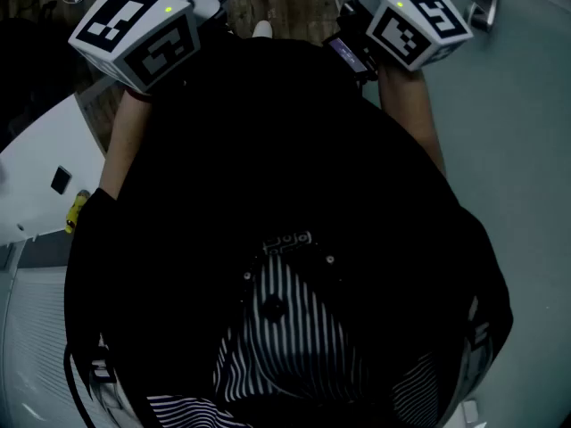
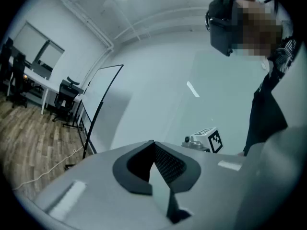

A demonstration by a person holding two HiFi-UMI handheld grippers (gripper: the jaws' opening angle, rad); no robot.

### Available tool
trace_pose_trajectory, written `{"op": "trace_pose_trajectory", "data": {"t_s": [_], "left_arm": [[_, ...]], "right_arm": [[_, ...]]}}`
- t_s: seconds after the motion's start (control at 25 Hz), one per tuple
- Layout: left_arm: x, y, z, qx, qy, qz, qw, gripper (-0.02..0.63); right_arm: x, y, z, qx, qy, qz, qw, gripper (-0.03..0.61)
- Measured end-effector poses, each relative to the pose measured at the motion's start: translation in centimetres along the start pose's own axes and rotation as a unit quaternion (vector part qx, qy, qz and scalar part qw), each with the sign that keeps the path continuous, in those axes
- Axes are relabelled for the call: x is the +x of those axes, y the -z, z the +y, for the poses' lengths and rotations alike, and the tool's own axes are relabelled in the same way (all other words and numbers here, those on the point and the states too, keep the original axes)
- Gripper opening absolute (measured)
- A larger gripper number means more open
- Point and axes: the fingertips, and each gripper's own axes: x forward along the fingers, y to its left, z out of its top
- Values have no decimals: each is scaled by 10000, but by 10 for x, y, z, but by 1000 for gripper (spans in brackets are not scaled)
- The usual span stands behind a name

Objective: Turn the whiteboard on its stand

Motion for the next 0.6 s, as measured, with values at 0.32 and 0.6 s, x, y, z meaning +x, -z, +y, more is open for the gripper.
{"op": "trace_pose_trajectory", "data": {"t_s": [0.32,0.6], "left_arm": [[2,9,10,269,-231,173,9992,3],[14,19,8,146,-268,181,9994,3]], "right_arm": [[5,1,4,33,-114,65,9999,0],[-4,18,4,30,-371,215,9991,0]]}}
